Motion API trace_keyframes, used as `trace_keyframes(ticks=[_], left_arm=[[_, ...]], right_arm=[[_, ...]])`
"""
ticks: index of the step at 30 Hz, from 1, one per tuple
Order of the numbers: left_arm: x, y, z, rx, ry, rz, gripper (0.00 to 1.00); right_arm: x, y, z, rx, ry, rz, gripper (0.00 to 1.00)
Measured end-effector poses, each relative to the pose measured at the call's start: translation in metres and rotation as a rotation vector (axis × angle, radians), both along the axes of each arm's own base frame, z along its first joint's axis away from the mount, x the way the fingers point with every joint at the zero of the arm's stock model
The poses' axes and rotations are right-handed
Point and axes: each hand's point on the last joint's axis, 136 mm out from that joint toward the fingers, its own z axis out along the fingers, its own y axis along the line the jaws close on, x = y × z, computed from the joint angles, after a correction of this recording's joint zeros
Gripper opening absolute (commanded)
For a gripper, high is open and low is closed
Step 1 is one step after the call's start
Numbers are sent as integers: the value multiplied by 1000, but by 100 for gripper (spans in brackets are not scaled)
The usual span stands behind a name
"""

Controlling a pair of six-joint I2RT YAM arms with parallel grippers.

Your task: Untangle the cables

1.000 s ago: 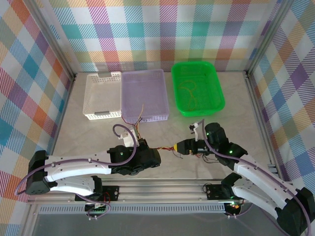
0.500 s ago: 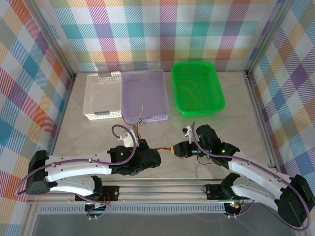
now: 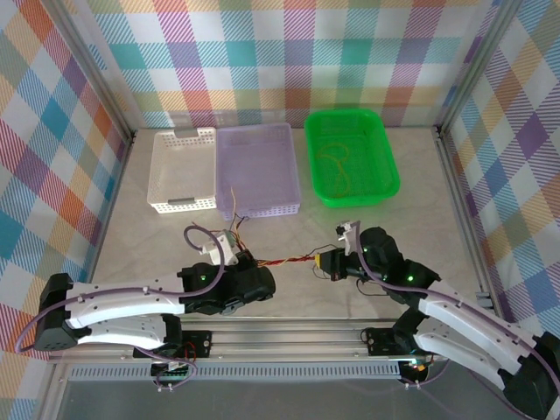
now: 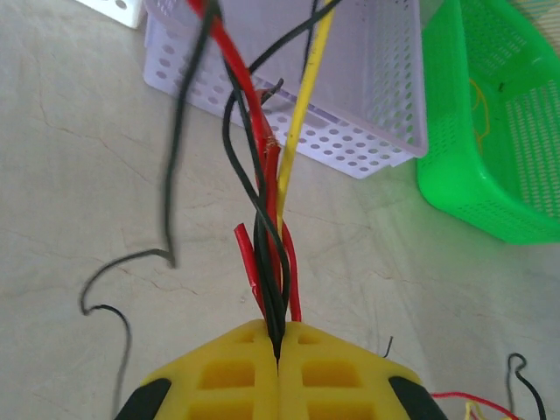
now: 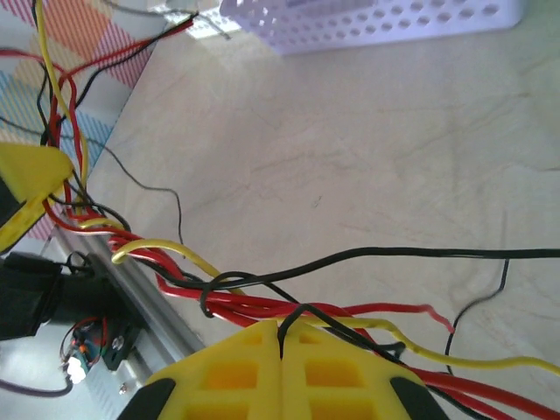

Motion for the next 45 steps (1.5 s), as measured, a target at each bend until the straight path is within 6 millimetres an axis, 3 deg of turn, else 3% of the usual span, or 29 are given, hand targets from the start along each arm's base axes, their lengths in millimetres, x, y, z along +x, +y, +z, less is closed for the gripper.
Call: trace_keyframes(ticks=[5,7,9,14,19,25,29,36,45], left_arm=[[-4,11,-1,-91,13,18,0],[-5,20,-4,-102,17,27,7],[-7,30,-8,-113,20,38,20],[-10,56,-21,-70,30,61,27],[-12,65,-26,-54,39,63,57],[-12,64,-34,-34,52,40,75],[-9,42,-33,-28,42,-44,82],[-6,-27,-23,-83,-9,-299,88],[-21,-90,-24,-167,-57,-587,90]], right_arm=[[10,-17,11,-71,-33,-81,0],[13,-27,10,-100,-31,-120,0],[15,-37,9,-125,-27,-154,0],[21,-57,10,-179,-35,-219,0],[21,-61,24,-182,-64,-220,0],[22,-48,45,-151,-81,-149,0],[17,-29,61,-97,-79,-49,0],[14,4,112,18,-98,103,0],[9,27,130,91,-68,216,0]])
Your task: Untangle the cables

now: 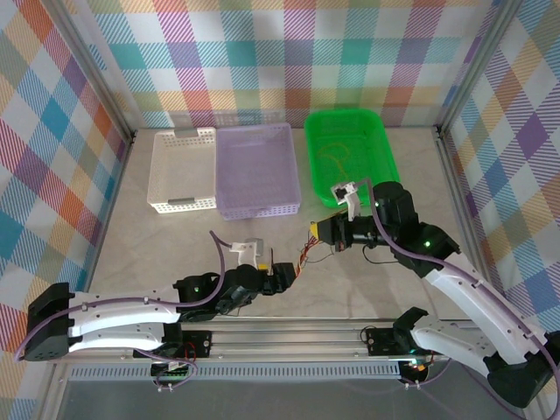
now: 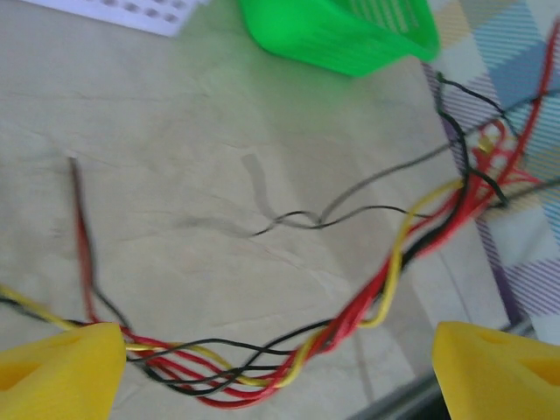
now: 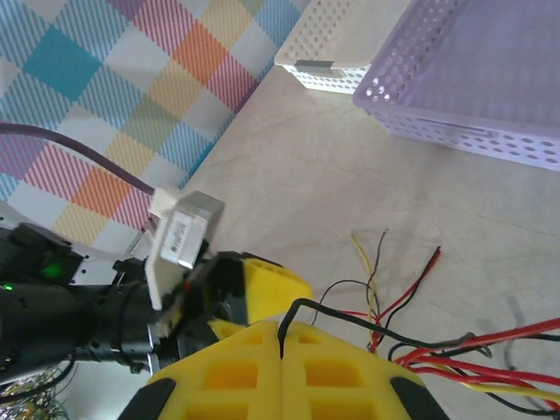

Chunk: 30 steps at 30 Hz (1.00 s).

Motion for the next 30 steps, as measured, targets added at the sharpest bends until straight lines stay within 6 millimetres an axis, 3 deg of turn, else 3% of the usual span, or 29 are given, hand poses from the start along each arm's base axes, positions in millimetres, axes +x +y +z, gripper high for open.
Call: trace_keyframes(ticks=[4,10,21,26,30], left_arm=[[-6,-13,4,-33,-22,-77,89],[-13,-26,8,-45,-50,-158,74],[-15,-25,-2,5,-68,-194,32],[-16,-25,-3,11,-75,-203,38],[-18,-27,-4,13,-73,-218,50]], right_arm=[[0,6,7,18,8,25,0],[0,10,15,41,18,42,0],[0,13,22,54,24,49,0],[2,14,21,56,41,43,0],[2,15,22,65,46,43,0]])
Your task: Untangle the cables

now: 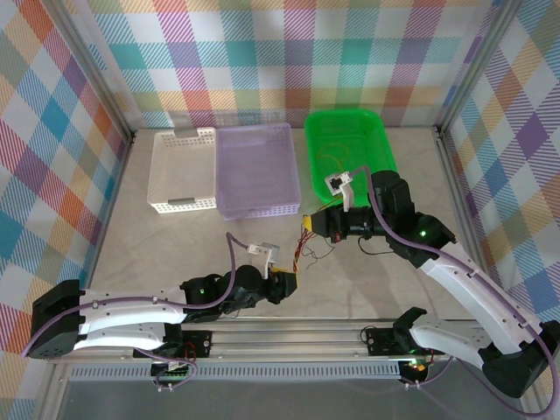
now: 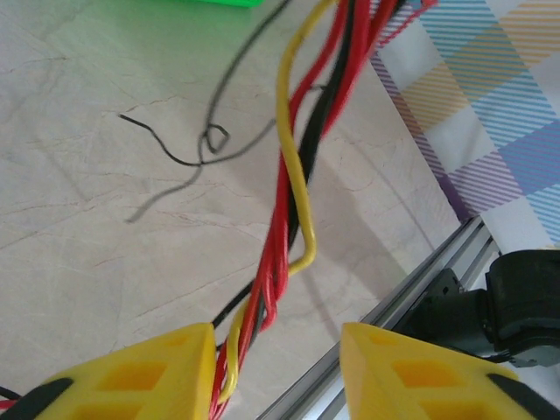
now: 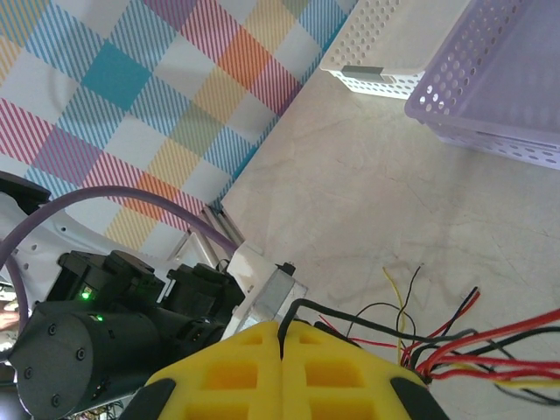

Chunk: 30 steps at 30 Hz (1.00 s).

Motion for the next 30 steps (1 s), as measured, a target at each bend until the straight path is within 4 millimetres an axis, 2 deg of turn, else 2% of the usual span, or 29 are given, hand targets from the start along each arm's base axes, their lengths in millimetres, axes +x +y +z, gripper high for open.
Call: trace_keyframes(ticks=[2,5,8,10,13,18,22,26,30], left_arm=[[-1,-2,-3,7,6,-9,51],[-3,-4,-10,24,16,-22,41],[-3,-4,-12,28,19,-25,27],[-3,-5,-10,23,16,-25,12],[-3,-5,-9,23,9,-28,0],[-3,-4,-6,12,1,-27,0],[-3,5,-7,3,-5,-13,0],[-1,16,-10,-8,-5,18,0],[4,25,-7,-32,-13,63,0]], right_arm=[[0,1,1,5,4,-1,0],[1,2,2,11,8,2,0],[0,2,3,15,10,4,0],[0,3,3,18,8,6,0],[0,3,3,18,9,6,0],[0,3,3,18,10,6,0],[3,1,1,18,9,-7,0],[15,-9,-15,4,47,-58,0],[32,-25,-44,-24,129,-136,46]])
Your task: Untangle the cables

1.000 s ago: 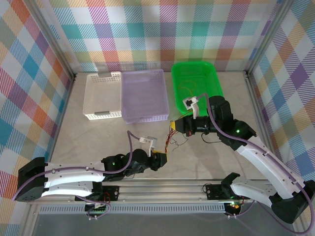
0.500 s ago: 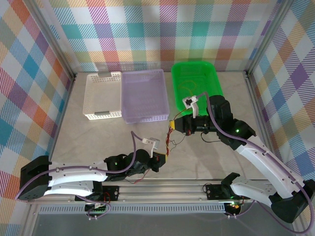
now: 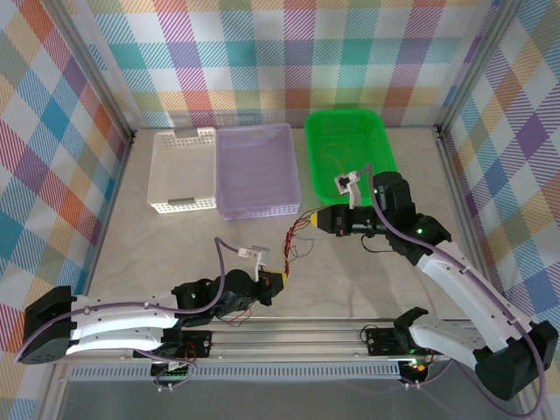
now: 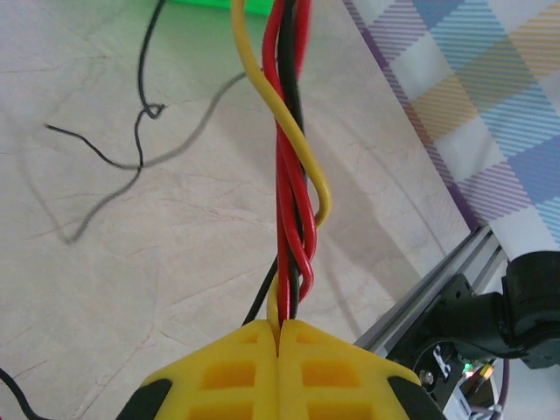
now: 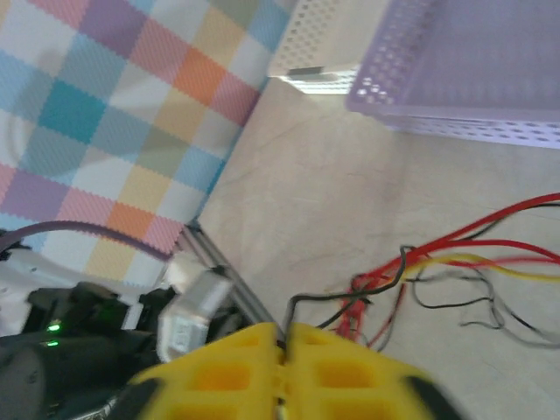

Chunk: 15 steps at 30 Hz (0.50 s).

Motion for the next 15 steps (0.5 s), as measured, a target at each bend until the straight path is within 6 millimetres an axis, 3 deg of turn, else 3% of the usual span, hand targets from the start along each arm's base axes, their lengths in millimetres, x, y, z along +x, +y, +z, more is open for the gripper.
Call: trace_keyframes(ticks=[5,9,15], left_arm=[[7,10,3,-24,-6,51,0],[12,14,4,-33,-3,78,0],[13,10,-1,-11,9,74,0]], right_arm=[[-6,-6,-29,-5,56,7,59],[-26,-5,-37,39,36,59,57],[-56,24,-63,46,40,203,55]])
